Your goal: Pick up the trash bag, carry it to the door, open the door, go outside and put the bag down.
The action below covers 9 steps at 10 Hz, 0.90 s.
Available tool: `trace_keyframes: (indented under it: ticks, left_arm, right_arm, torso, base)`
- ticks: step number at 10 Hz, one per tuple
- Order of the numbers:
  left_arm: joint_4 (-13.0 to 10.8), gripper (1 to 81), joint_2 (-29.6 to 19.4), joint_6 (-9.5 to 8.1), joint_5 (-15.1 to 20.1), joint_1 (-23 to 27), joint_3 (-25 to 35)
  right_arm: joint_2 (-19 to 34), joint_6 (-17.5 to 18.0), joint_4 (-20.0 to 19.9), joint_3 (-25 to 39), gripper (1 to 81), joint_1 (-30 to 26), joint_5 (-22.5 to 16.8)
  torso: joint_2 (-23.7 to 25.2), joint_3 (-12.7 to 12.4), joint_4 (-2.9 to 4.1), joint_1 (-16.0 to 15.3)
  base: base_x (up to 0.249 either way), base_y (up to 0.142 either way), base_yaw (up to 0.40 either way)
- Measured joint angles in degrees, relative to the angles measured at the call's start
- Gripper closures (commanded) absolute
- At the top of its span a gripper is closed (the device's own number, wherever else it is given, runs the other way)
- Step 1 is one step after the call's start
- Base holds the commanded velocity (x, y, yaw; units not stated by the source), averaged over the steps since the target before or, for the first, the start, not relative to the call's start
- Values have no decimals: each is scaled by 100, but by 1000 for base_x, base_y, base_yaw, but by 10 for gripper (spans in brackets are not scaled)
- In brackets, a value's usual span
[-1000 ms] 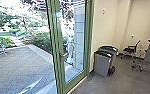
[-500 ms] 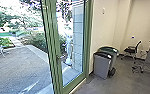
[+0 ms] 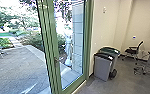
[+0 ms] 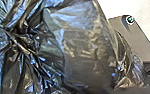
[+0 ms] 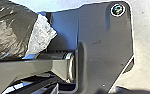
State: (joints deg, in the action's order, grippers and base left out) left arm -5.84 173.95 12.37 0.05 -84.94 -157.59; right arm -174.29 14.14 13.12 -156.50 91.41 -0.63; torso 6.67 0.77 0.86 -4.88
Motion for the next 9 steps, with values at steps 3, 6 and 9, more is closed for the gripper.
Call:
trace_keyframes:
  ticks: [3, 6, 9]
  left_arm:
    - [0, 811, 0, 0, 0, 0, 0]
    - [0, 811, -13, 0, -15, -15, 0]
    - [0, 811, -46, 0, -250, -76, -18]
  right_arm:
    - [4, 0, -2, -2, 10, 5, -10]
    - [6, 0, -2, -2, 10, 33, 143]
    - [6, 0, 5, -2, 10, 127, 297]
  torso:
    - [0, 0, 0, 0]
    - [0, 0, 0, 0]
    - [0, 0, 0, 0]
  base:
    - [171, 0, 0]
    - [160, 0, 0]
    - [160, 0, 0]
